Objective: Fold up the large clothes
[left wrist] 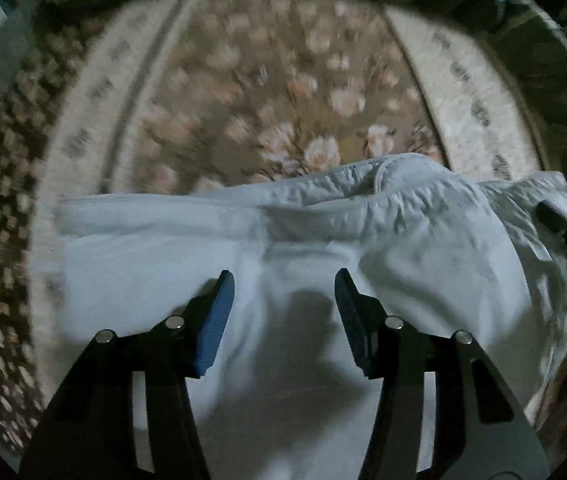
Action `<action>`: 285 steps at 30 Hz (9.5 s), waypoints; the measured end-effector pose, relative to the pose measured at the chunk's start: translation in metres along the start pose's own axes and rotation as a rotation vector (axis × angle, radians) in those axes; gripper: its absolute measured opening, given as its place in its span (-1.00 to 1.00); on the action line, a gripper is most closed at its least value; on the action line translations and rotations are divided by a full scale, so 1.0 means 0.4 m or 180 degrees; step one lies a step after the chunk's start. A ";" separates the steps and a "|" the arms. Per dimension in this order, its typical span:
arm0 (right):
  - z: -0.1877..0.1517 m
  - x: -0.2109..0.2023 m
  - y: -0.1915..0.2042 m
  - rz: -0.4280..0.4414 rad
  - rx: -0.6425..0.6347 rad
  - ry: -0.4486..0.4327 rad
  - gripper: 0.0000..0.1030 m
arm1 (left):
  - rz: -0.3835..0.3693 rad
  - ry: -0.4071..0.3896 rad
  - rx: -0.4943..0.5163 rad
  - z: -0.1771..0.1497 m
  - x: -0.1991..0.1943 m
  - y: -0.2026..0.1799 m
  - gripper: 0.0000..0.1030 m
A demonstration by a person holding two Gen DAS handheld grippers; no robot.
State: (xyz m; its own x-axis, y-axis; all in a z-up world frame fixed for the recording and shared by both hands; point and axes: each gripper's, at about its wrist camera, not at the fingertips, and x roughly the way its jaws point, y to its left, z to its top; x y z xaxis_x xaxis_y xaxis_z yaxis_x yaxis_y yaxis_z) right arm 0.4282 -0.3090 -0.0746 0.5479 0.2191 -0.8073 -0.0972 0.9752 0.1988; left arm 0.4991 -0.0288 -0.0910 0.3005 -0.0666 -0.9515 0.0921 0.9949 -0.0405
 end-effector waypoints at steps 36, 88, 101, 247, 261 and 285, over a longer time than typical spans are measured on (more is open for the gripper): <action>-0.269 0.073 -0.106 -0.0763 -0.0093 0.0351 -0.67 | 0.0219 -0.0345 -0.0653 -0.339 0.070 0.272 0.31; -0.504 -0.233 -0.101 -0.1110 -0.0405 -0.0543 0.89 | 0.0397 -0.1206 -0.0747 -0.615 -0.122 0.356 0.94; -0.562 -0.235 -0.160 -0.1227 -0.0383 -0.0592 0.91 | -0.0496 -0.1221 -0.0767 -0.619 -0.018 0.366 0.94; -0.769 -0.414 -0.226 0.0174 0.0084 -0.0022 0.05 | -0.0542 -0.0988 -0.0290 -0.840 -0.174 0.259 0.26; -0.870 -0.579 -0.221 -0.0324 0.0393 -0.0504 0.75 | -0.0128 -0.1528 -0.0215 -0.980 -0.345 0.227 0.94; -0.925 -0.798 0.133 -0.1031 0.0287 -0.0974 0.96 | -0.0372 -0.1991 -0.0278 -1.134 -0.548 -0.042 0.94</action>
State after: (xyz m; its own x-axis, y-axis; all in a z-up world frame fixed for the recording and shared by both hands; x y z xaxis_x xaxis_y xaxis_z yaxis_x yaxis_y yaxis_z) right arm -0.0593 -0.3157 -0.0120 0.7597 -0.1292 -0.6373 0.1852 0.9825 0.0216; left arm 0.0011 0.0035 -0.0203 0.7926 -0.1800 -0.5825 0.0879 0.9792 -0.1829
